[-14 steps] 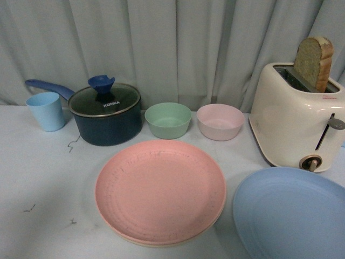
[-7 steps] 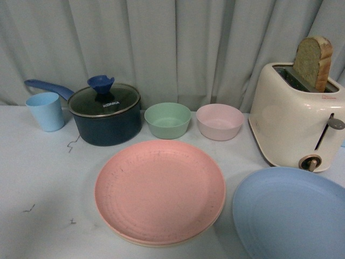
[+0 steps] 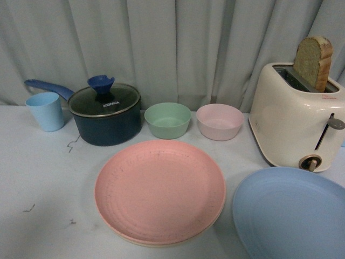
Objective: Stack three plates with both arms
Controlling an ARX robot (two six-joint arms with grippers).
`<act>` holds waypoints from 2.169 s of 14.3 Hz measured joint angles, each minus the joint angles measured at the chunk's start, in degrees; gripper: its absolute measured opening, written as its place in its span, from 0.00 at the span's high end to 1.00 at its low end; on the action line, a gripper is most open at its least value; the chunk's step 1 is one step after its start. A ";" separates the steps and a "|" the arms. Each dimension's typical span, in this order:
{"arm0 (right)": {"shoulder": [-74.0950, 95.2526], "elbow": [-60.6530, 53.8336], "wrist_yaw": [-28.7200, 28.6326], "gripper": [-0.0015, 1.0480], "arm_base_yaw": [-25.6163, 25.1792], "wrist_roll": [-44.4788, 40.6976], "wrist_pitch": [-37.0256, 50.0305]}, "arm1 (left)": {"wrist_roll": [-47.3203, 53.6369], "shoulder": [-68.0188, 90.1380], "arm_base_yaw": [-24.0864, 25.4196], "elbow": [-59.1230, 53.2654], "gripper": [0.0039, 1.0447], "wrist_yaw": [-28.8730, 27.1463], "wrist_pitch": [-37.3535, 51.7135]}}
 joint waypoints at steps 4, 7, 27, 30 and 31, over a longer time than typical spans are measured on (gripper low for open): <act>0.00 0.00 0.00 0.06 0.00 0.00 0.00 | 0.00 -6.86 0.00 0.00 0.99 0.00 -6.67; 0.00 0.00 0.00 0.06 0.00 0.00 0.00 | 0.00 -10.45 0.00 0.00 0.99 0.00 -10.21; 53.75 12.44 -9.94 0.06 -8.98 3.56 43.74 | 0.04 -22.18 0.02 0.02 0.06 0.00 -22.69; 83.93 20.55 -1.29 0.06 -7.06 3.93 44.74 | 0.07 -22.18 0.02 0.02 0.06 0.00 -22.69; 91.08 21.11 0.46 0.06 -6.60 4.24 45.42 | 0.07 -22.18 0.02 0.02 0.06 0.00 -22.69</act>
